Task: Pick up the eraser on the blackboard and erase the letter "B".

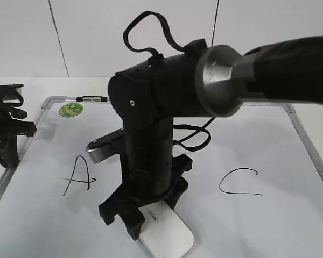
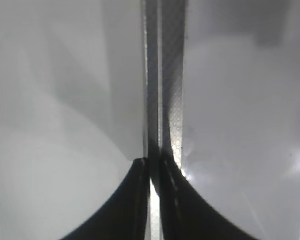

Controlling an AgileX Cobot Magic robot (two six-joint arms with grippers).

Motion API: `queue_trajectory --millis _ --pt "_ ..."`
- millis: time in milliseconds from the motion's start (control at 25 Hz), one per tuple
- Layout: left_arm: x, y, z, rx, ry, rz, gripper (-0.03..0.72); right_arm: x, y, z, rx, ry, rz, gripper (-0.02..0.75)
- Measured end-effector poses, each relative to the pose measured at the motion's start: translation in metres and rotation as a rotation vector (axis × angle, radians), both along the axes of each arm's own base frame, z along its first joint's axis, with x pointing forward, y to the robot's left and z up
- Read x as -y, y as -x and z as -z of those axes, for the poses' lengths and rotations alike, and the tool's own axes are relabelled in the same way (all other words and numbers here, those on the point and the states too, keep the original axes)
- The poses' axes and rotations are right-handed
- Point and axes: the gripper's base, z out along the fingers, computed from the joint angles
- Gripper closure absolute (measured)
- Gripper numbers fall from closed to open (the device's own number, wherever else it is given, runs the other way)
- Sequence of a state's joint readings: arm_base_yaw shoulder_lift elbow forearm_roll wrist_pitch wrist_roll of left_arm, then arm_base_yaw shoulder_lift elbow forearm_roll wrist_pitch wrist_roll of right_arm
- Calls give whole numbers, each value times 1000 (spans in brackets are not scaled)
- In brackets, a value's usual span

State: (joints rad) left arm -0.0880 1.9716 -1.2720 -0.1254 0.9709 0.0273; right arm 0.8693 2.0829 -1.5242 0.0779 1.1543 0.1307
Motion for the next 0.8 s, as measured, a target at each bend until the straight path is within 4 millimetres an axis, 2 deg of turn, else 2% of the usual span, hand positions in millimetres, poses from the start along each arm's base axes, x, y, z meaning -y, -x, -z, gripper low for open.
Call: queue_trajectory --millis 240,480,800 --pt "0 0 0 3 0 -1 648 17 -19 -1 -50 -41 105 217" --pt "0 0 0 1 2 -1 648 57 -57 -1 -60 -56 265 217" --pt "0 0 0 -2 3 -2 648 62 -60 -10 -47 -85 285 217"
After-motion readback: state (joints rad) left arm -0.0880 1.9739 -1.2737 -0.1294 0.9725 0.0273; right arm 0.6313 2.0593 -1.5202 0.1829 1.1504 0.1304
